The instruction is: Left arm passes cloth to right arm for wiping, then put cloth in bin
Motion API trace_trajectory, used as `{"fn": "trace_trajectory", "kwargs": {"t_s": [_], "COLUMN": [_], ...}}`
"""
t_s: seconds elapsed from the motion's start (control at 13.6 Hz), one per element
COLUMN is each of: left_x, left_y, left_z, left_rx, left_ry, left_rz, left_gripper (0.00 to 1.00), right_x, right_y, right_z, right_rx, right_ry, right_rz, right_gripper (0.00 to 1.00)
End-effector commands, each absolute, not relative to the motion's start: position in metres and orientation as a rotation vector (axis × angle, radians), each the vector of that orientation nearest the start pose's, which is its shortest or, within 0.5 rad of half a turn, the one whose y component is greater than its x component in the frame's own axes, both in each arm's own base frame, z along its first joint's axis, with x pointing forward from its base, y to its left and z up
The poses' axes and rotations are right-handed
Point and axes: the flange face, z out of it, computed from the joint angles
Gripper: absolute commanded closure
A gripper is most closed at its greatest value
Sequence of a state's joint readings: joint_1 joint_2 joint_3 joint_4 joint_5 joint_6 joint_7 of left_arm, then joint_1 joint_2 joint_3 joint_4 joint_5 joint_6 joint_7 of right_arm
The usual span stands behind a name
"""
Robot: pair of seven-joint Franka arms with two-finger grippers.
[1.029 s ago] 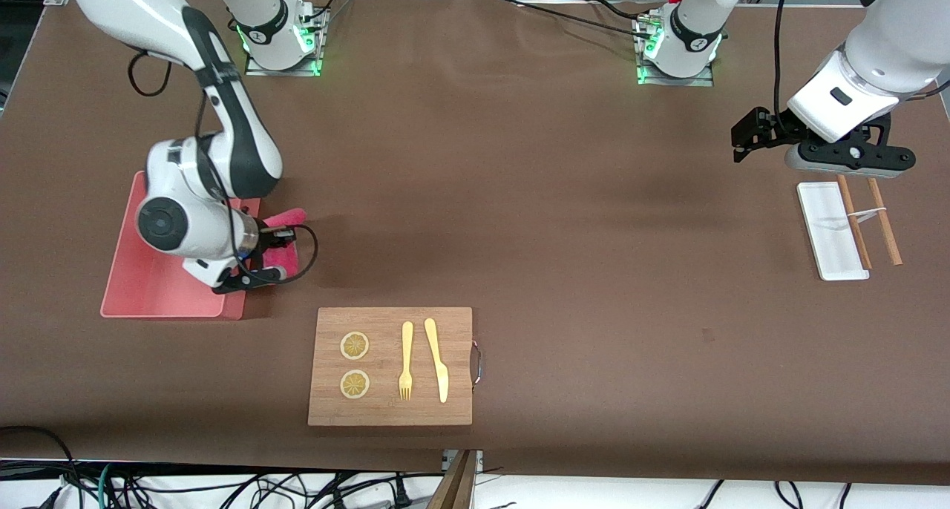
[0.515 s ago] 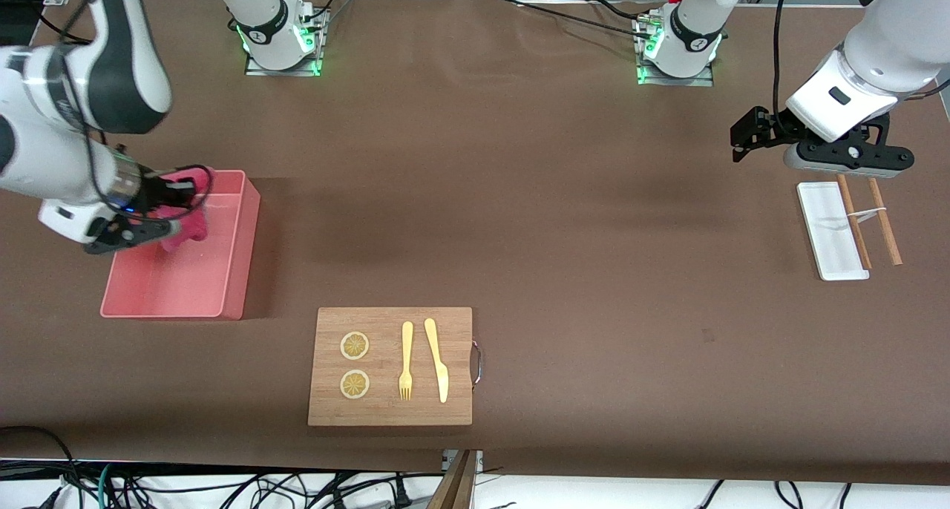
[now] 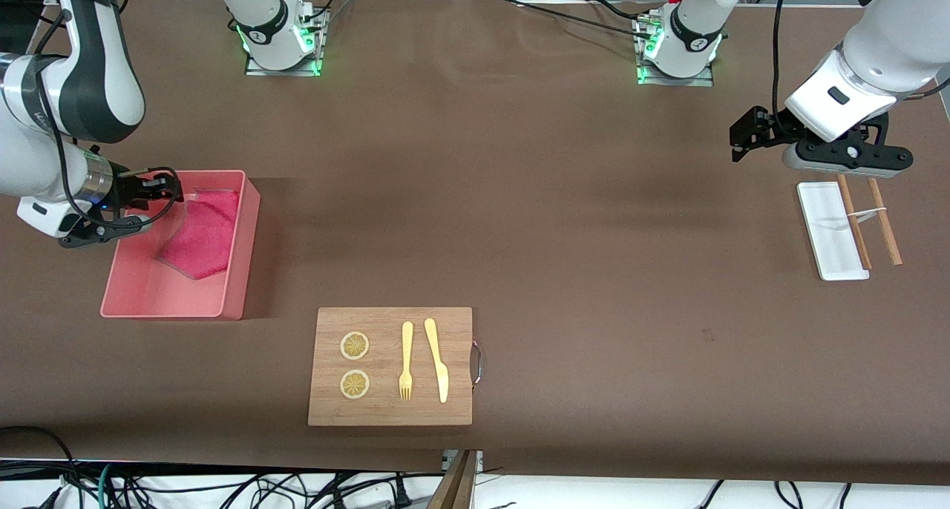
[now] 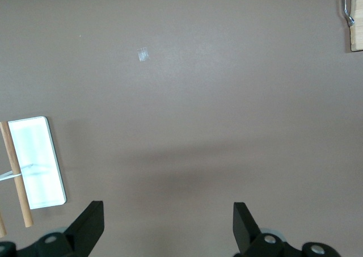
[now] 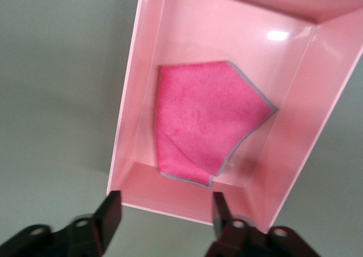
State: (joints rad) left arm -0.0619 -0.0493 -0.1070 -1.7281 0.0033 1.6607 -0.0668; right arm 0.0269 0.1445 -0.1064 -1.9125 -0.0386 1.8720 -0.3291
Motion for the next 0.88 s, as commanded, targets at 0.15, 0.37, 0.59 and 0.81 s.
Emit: {"fn": "trace_trajectory", "kwargs": {"t_s": [0.15,0.37,0.59,0.81], "left_x": [0.532,0.532,0.532,0.531], "left_y": [-0.094,-0.093,-0.094,-0.094], "left_z": [0.592,0.592,0.593,0.592], "left_rx": [-3.131,-3.131,-3.131,-3.131], "left_ry": [0.18,0.177,0.18,0.18], "left_rz": [0.031,0.031,0.029,0.031], "left_gripper": [0.0,0.0,0.0,0.0], "right_x": [0.53,0.496,0.479,0.48], "right_y": [-0.033,-0.012,-0.001,0.003], "right_z": [0.516,0.581,0.622,0.623], "right_rx": [-3.14,-3.141,-3.129,-3.089], "right_ry": [-0.336,-0.2,-0.126,-0.145], "right_rz": [0.101,0.083,0.134,0.123], "right_gripper": [0.0,0.0,0.0,0.0]}}
